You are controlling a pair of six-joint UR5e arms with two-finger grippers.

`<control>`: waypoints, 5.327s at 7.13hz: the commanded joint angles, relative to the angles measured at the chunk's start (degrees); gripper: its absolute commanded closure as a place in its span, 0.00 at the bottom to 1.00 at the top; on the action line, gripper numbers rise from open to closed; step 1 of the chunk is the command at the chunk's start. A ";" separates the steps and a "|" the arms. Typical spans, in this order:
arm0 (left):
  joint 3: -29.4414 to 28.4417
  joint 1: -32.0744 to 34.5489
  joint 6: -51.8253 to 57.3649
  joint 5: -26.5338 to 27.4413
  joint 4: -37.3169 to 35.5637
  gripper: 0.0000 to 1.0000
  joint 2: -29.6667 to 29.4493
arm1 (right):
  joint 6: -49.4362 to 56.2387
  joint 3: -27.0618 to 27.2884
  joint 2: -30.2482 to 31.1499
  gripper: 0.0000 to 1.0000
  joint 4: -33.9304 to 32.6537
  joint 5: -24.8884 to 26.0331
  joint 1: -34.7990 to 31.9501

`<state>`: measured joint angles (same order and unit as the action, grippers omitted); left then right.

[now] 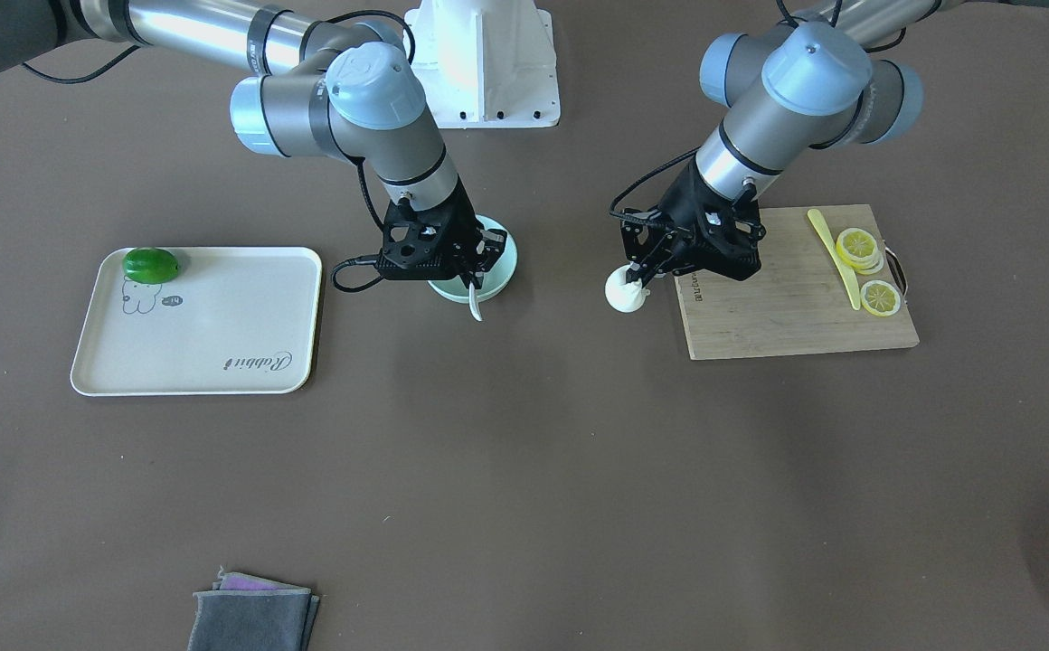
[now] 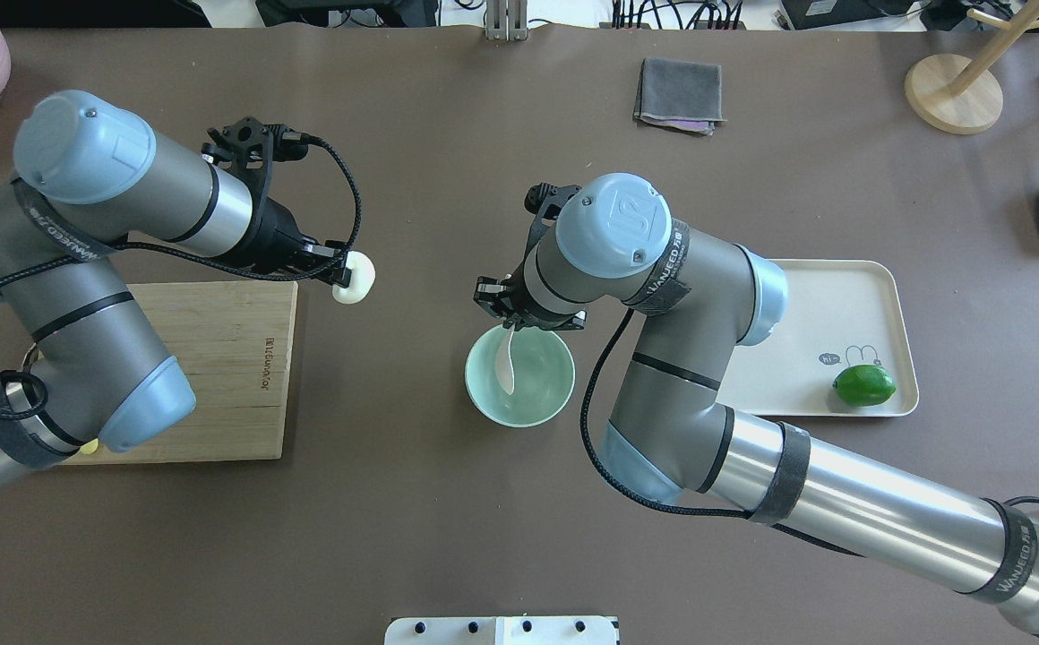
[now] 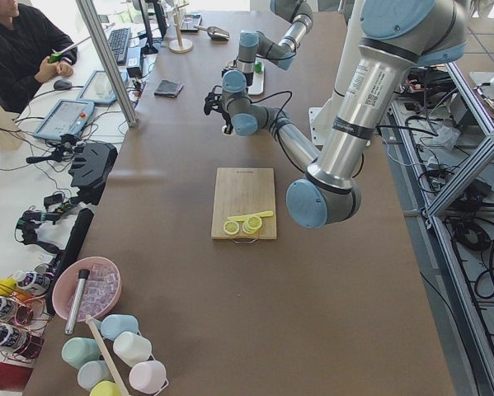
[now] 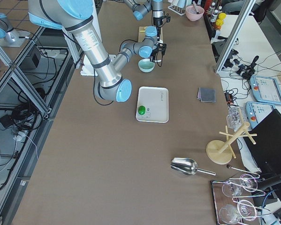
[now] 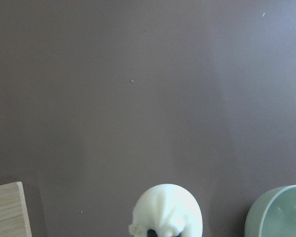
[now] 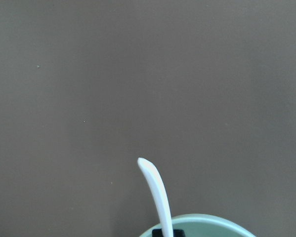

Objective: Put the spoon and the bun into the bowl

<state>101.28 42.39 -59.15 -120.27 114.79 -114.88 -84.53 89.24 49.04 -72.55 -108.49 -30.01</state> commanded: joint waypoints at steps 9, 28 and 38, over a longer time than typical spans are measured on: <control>-3.78 -15.47 -18.53 13.02 0.44 1.00 -14.38 | 37.20 16.14 23.19 0.00 -9.88 -15.70 -22.36; -5.57 53.41 61.71 -5.50 -13.44 0.02 25.93 | 91.11 8.49 39.17 0.00 -29.17 -25.28 -57.43; -0.56 49.19 47.02 -12.79 -17.05 0.02 26.37 | 90.24 7.00 41.05 0.00 -28.61 -22.38 -58.14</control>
<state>100.70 91.62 -12.07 -132.94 97.75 -88.59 5.78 96.27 90.18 -101.16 -130.83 -88.15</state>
